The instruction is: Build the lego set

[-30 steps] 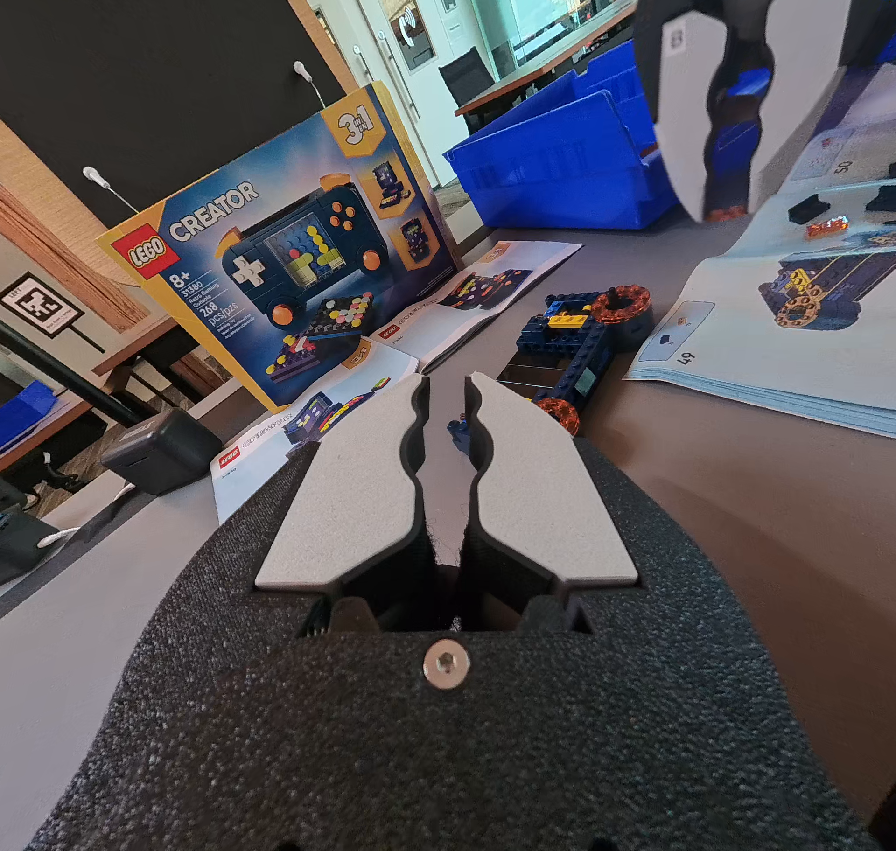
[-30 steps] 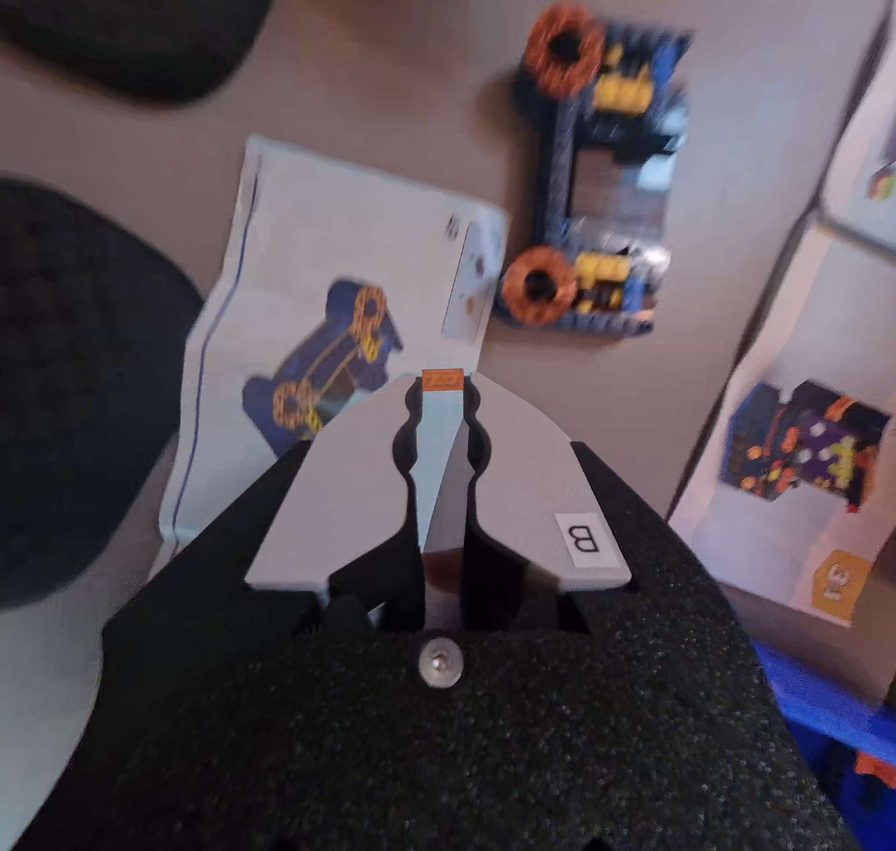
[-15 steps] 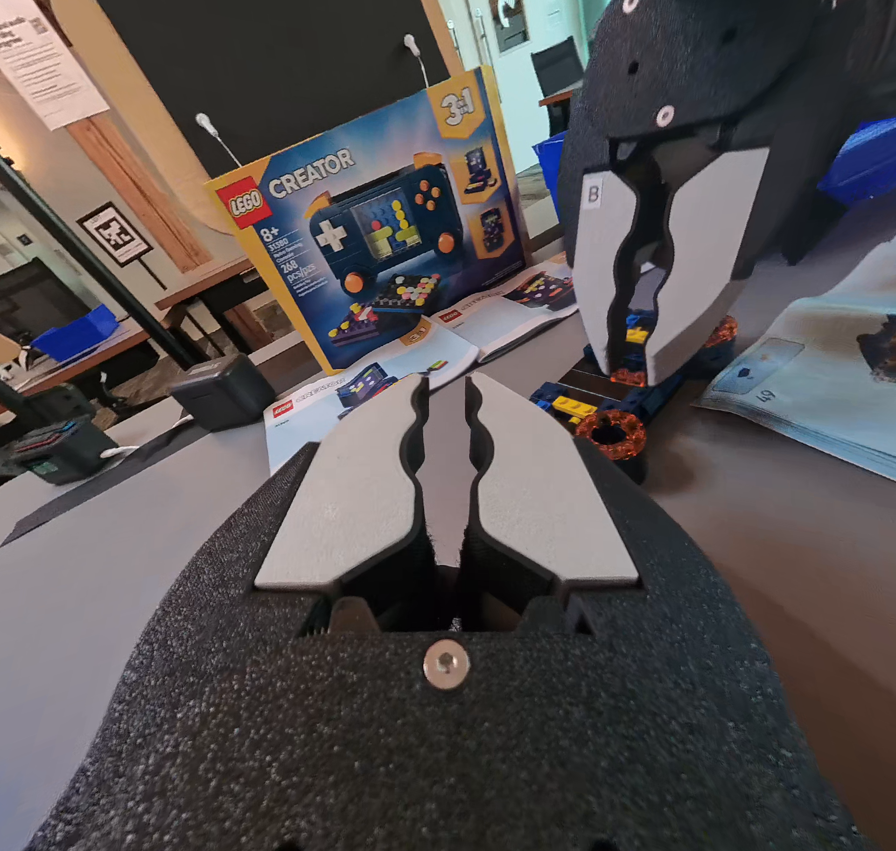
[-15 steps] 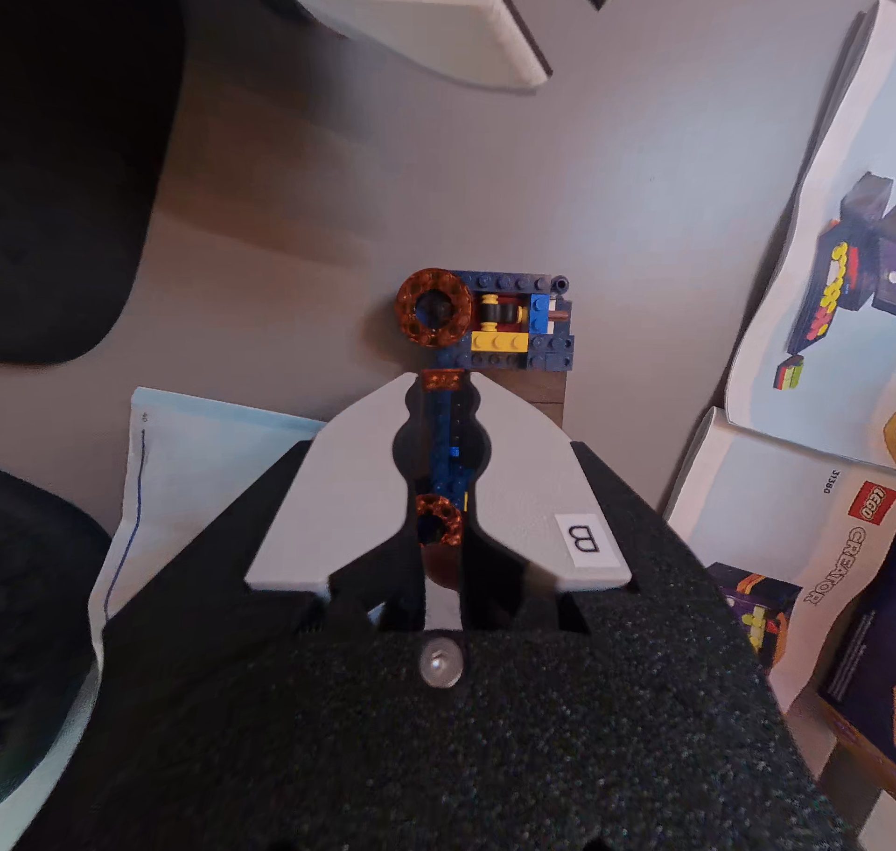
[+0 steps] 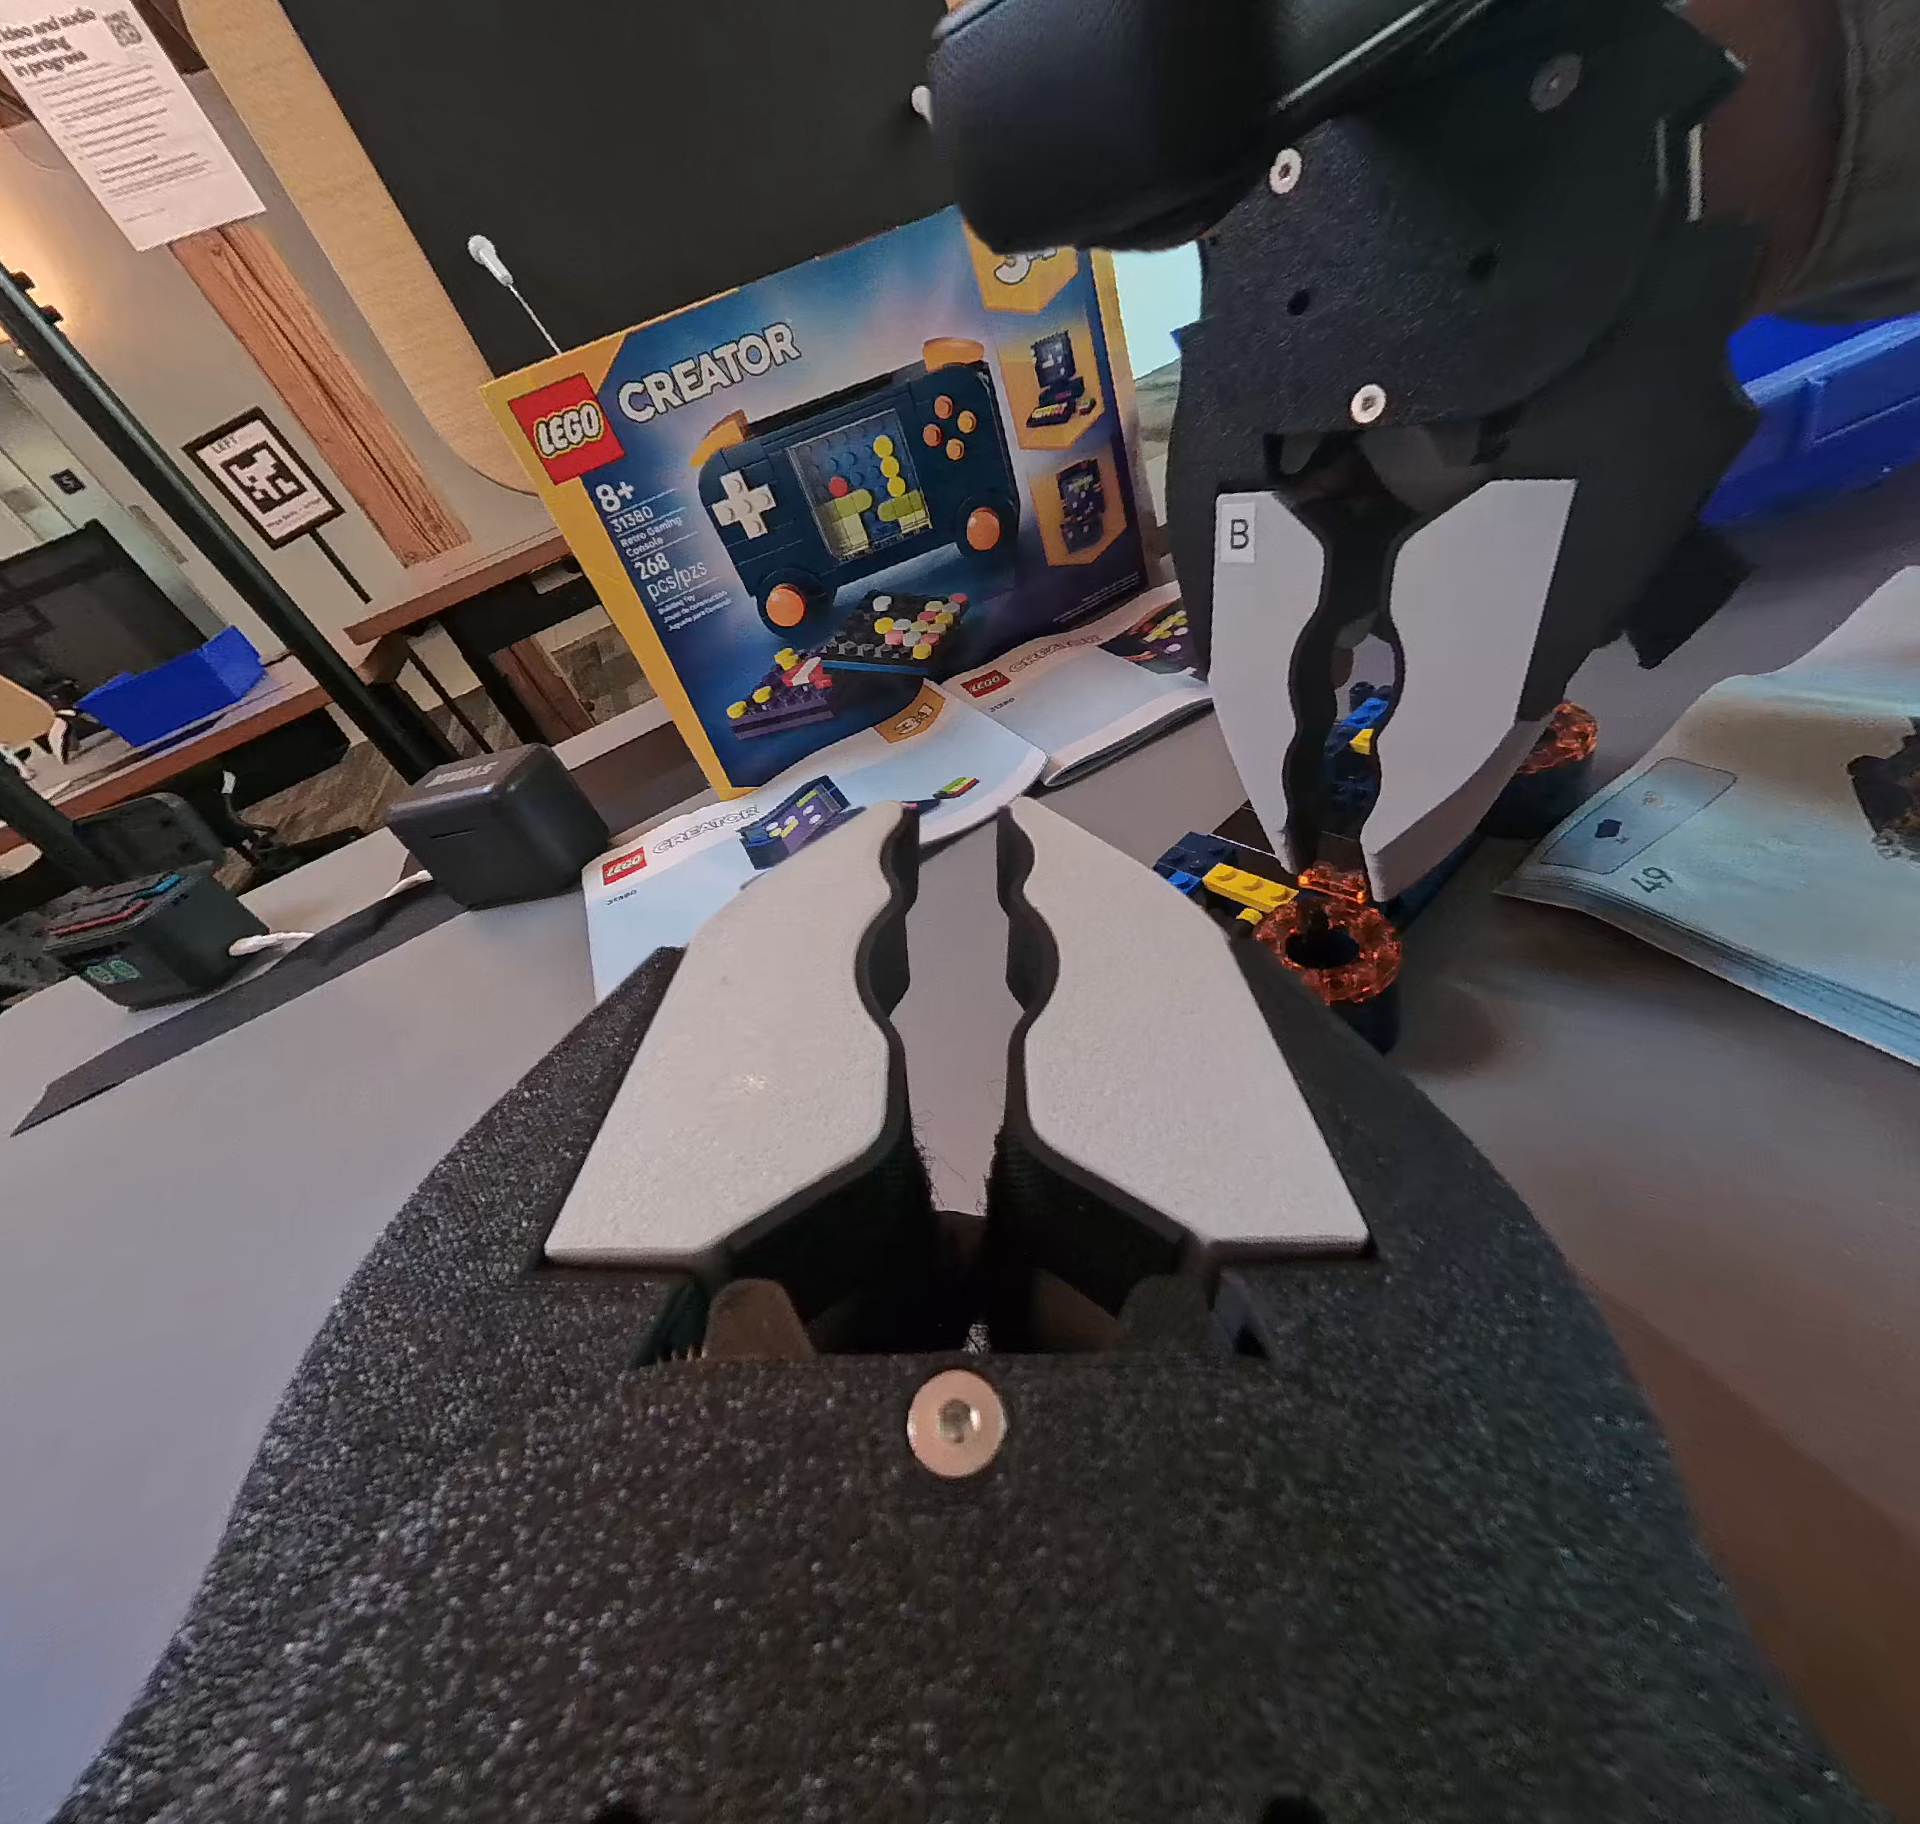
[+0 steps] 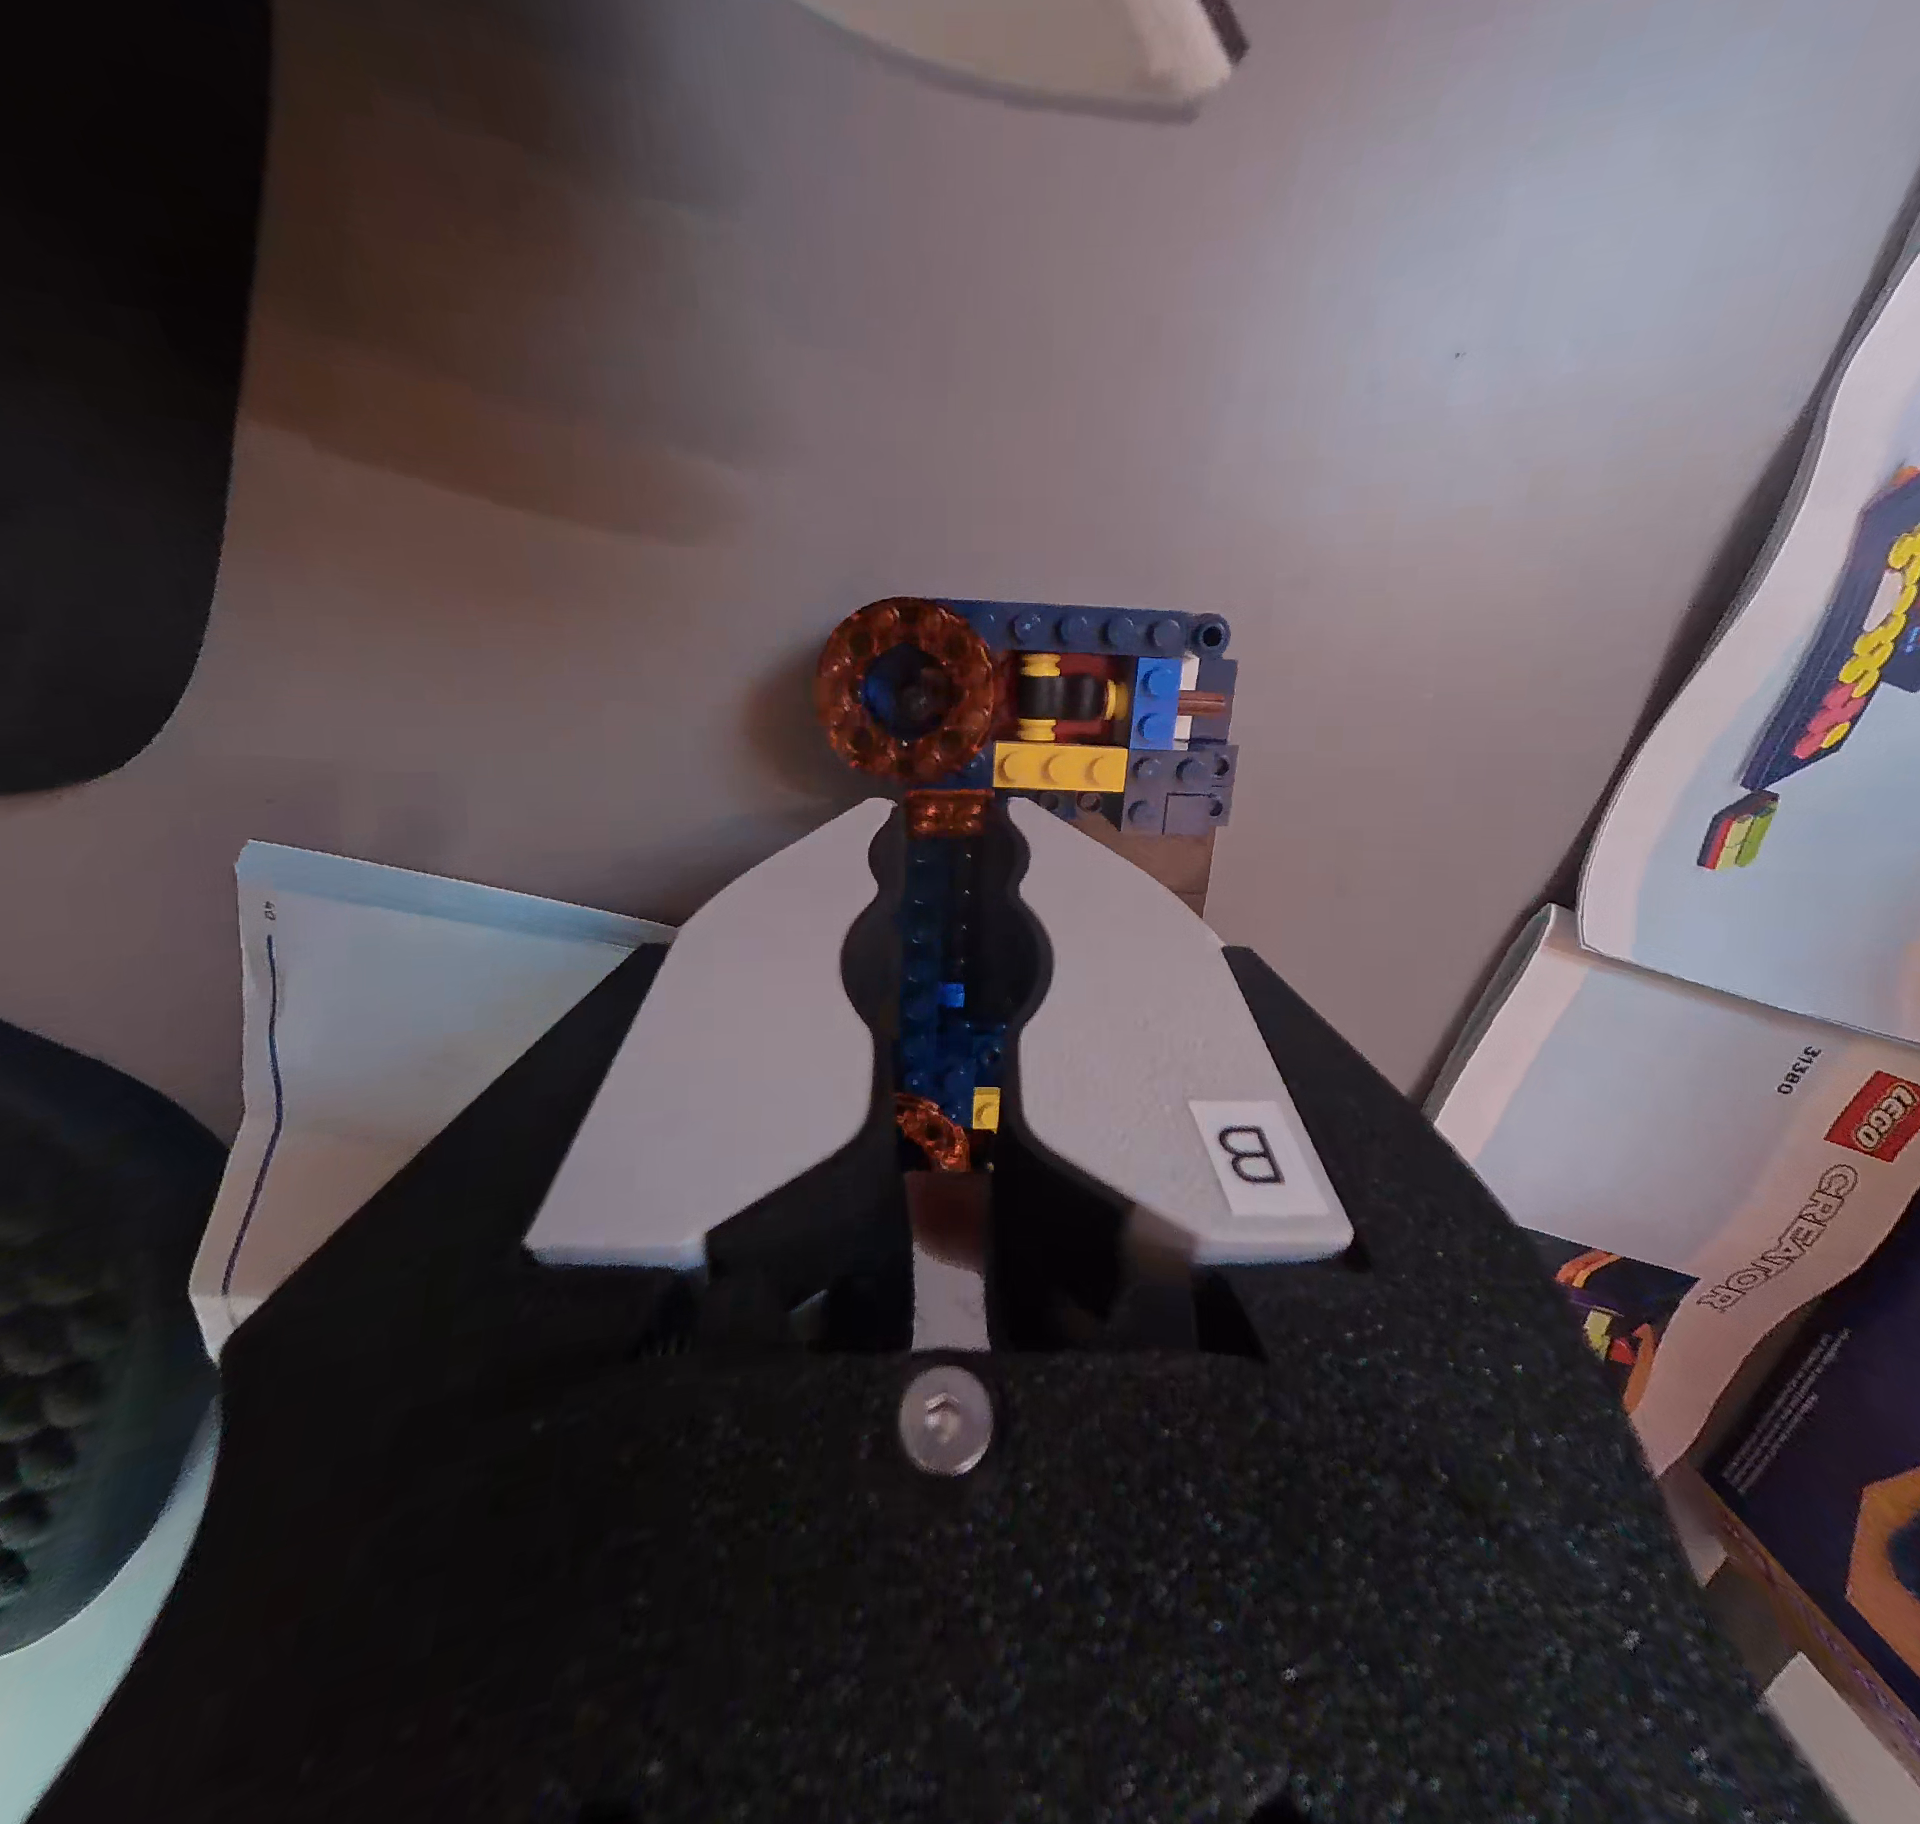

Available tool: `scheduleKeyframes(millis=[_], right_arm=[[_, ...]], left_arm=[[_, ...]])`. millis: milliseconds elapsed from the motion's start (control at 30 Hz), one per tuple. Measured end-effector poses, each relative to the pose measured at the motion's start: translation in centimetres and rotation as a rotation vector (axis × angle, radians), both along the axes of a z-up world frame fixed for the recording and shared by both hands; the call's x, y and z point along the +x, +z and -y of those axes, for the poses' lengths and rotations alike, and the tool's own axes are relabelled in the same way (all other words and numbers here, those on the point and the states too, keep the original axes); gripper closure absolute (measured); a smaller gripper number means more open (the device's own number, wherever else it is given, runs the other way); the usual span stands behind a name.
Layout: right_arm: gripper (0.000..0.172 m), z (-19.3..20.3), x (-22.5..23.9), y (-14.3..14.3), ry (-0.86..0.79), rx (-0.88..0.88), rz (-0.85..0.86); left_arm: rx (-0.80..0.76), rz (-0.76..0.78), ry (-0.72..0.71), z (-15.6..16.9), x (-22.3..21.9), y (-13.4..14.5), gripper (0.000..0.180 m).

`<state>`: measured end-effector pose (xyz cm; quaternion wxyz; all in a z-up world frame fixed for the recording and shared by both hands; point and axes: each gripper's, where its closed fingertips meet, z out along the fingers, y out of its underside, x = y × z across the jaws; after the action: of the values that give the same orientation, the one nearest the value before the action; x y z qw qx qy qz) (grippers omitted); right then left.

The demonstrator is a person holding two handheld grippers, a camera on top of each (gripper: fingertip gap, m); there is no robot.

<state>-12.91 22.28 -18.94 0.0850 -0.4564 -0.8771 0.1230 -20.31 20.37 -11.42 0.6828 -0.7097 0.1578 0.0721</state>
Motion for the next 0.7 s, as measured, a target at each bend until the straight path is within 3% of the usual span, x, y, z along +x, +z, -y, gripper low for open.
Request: scheduleKeyframes(millis=[500,567,700], right_arm=[[0.156,0.3,-0.2,-0.1,0.03,0.171,0.08],[0.156,0.4,-0.4,-0.1,0.027,0.175,0.083],[0.157,0.4,-0.4,-0.1,0.046,0.194,0.099]], left_arm=[[-0.024,0.016,0.024,0.0,-0.5,-0.2,0.167],[-0.104,0.036,0.023,-0.1,-0.7,-1.4,0.17],[-0.409,0.034,-0.129,0.1,1.5,-5.7,0.174]])
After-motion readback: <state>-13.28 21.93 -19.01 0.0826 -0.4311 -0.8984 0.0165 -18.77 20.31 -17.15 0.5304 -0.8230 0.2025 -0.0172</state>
